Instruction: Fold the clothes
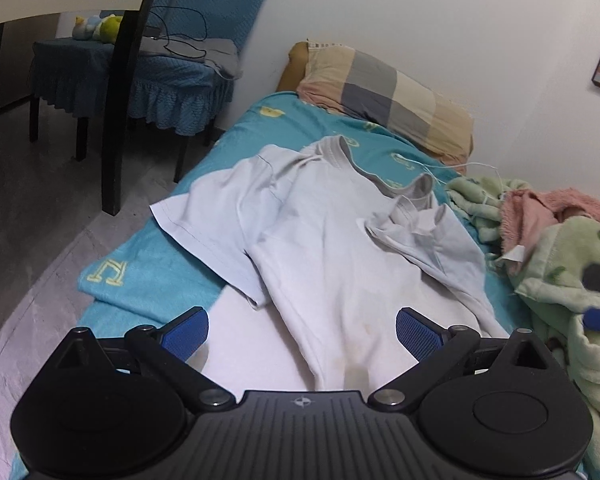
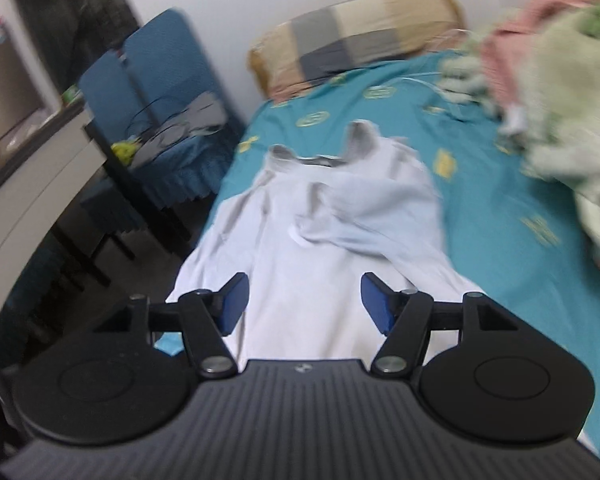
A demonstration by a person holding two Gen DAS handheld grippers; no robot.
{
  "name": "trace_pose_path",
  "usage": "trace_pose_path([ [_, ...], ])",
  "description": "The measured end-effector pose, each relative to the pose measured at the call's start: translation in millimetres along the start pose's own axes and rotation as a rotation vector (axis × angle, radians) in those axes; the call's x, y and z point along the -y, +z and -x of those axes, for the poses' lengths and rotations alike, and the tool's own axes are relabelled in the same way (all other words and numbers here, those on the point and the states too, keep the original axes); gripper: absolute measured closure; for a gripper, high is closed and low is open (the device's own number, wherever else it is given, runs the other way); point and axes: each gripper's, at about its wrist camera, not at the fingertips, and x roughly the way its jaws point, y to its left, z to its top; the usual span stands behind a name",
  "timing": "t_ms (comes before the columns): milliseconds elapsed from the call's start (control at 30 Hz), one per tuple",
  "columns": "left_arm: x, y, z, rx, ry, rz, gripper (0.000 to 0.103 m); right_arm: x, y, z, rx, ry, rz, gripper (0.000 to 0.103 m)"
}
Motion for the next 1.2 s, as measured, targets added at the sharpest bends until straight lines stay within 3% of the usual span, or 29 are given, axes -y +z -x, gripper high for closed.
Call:
trace_pose_path([
  [133, 16, -6, 11, -0.014, -0.017, -0.008, 0.004, 24, -20, 30, 0.028, -0.030, -0.096, 0.037],
  [233, 33, -8, 12, -0.019, -0.018, -0.022, 0.006, 39, -17, 36, 0.048, -0.062, -0.113, 0.037],
  [433, 87, 19, -25, -0.060, -0.026, -0.017, 0.012, 72, -5, 45, 0.135, -0.083, -0.173, 0.037],
  [667, 171, 74, -126, -0.056, -0.060, 0.096, 0.013, 112, 1, 33, 0.175, -0.188, -0.251, 0.037],
  [867, 208, 91, -224, -0.112, 0.046, 0.150, 0.018, 142, 3, 13, 0.158, -0.213, -0.361, 0.037],
  [900, 206, 90, -234, -0.129, 0.071, 0.154, 0.022, 145, 3, 9, 0.152, -0.216, -0.372, 0.037],
  [967, 198, 87, -248, -0.170, 0.096, 0.195, 0.049, 149, 2, 2, 0.137, -0.217, -0.393, 0.037],
  [1000, 196, 84, -249, -0.182, 0.098, 0.193, 0.058, 150, 1, -1, 0.132, -0.212, -0.402, 0.037],
  [1067, 192, 80, -247, -0.200, 0.095, 0.175, 0.093, 152, 1, -5, 0.126, -0.212, -0.411, 0.037],
  [1200, 181, 70, -217, -0.210, 0.032, 0.155, 0.098, 155, 0, -5, 0.138, -0.216, -0.429, 0.037],
])
